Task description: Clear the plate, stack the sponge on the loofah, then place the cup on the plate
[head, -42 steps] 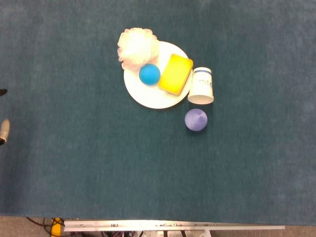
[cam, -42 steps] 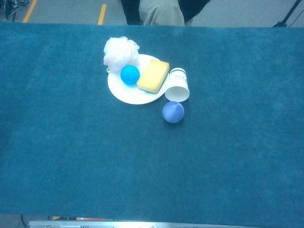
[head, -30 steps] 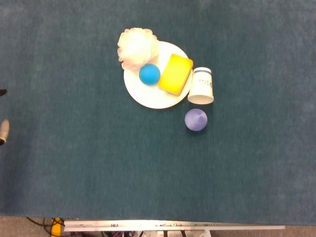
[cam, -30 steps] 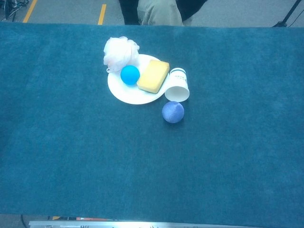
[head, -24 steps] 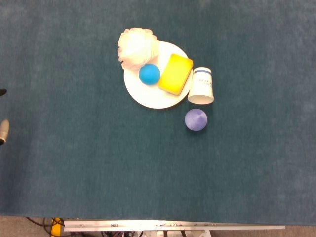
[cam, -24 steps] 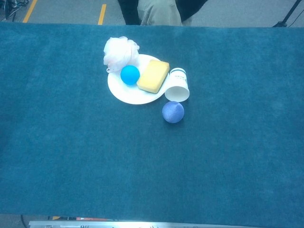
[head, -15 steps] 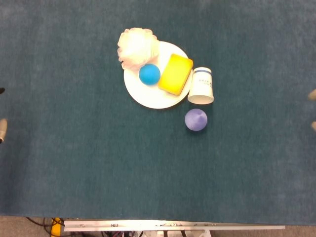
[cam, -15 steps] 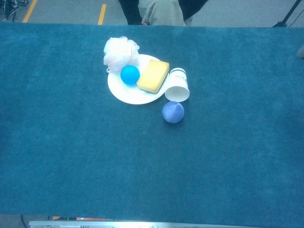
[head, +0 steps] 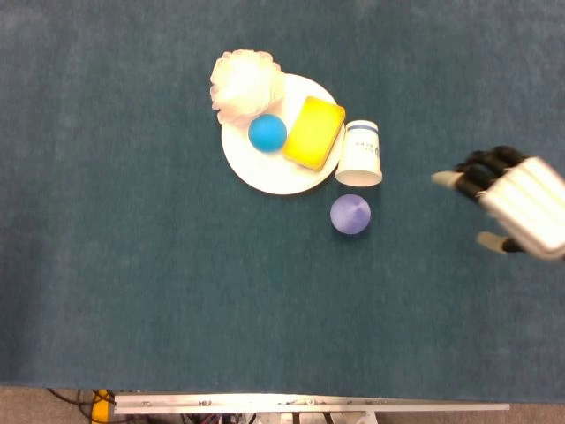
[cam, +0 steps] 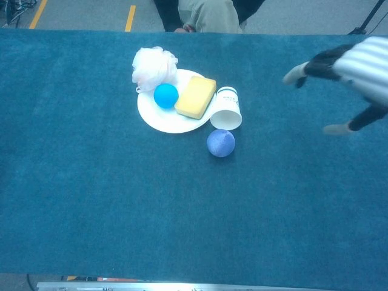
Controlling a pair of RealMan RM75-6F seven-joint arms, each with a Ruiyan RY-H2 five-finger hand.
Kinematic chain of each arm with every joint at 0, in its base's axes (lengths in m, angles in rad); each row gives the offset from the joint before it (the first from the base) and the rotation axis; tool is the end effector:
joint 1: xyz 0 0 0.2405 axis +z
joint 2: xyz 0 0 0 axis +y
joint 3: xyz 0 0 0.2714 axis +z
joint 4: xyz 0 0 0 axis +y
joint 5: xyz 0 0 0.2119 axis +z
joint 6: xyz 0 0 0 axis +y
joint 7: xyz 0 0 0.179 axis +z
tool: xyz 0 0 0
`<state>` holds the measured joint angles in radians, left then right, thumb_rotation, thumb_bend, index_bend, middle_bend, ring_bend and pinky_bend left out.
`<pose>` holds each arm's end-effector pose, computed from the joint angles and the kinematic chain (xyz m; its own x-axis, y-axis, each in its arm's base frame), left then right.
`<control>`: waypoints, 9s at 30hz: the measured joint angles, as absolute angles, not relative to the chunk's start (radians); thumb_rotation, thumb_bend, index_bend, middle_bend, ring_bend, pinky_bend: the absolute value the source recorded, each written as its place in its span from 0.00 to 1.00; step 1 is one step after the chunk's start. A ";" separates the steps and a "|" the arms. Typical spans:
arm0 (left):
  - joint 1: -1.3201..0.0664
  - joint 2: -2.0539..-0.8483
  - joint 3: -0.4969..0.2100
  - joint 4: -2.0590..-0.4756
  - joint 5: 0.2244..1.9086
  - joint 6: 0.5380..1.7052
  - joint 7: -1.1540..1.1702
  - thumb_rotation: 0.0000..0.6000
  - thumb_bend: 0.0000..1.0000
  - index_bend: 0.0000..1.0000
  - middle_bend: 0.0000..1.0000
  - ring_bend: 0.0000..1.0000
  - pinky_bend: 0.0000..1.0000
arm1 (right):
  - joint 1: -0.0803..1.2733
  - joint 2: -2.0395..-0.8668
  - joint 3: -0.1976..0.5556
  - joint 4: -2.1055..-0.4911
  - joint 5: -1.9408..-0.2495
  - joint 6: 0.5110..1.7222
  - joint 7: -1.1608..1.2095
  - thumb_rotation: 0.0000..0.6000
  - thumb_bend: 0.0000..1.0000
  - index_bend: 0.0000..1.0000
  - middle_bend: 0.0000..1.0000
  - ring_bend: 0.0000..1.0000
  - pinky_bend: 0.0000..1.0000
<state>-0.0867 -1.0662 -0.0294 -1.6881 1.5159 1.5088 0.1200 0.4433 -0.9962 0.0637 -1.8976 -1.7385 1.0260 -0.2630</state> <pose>-0.3111 0.2126 0.1736 0.4841 -0.0033 0.8750 0.8746 -0.0287 -0.4840 -0.1737 -0.2690 0.0949 0.6621 -0.1200 0.7398 -0.6273 -0.6289 0.4594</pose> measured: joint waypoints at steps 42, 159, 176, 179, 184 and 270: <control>-0.058 -1.051 -0.023 -1.678 1.508 1.517 0.090 1.00 0.41 0.19 0.25 0.21 0.11 | 0.765 -1.556 0.064 -1.616 -1.311 0.771 -0.930 1.00 0.01 0.16 0.28 0.18 0.28; -0.071 -1.081 -0.022 -1.665 1.520 1.498 0.090 1.00 0.41 0.19 0.25 0.21 0.11 | 0.670 -1.274 -0.034 -1.822 -1.379 0.932 -0.735 1.00 0.01 0.33 0.39 0.26 0.32; -0.042 -1.064 -0.010 -1.672 1.530 1.534 0.078 1.00 0.41 0.19 0.25 0.21 0.11 | 0.783 -1.373 0.062 -1.750 -1.165 0.896 -0.903 1.00 0.00 0.21 0.33 0.23 0.32; -0.036 -1.060 -0.009 -1.672 1.527 1.540 0.075 1.00 0.41 0.19 0.25 0.21 0.11 | 0.802 -1.402 0.067 -1.711 -1.148 0.898 -0.928 1.00 0.00 0.18 0.32 0.21 0.33; -0.031 -1.053 -0.009 -1.678 1.527 1.546 0.077 1.00 0.41 0.19 0.25 0.21 0.11 | 0.831 -1.445 0.072 -1.648 -1.135 0.898 -0.943 1.00 0.00 0.15 0.29 0.20 0.33; 0.002 -1.024 0.008 -1.677 1.558 1.569 0.054 1.00 0.41 0.19 0.25 0.21 0.11 | 0.981 -1.734 0.037 -1.710 -0.966 0.963 -1.225 1.00 0.00 0.20 0.31 0.25 0.40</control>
<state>0.0022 -1.0241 0.0078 -1.6768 1.5578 1.5686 0.0537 0.9814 -1.7340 0.0371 -1.7103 -0.9663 0.9634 -1.2248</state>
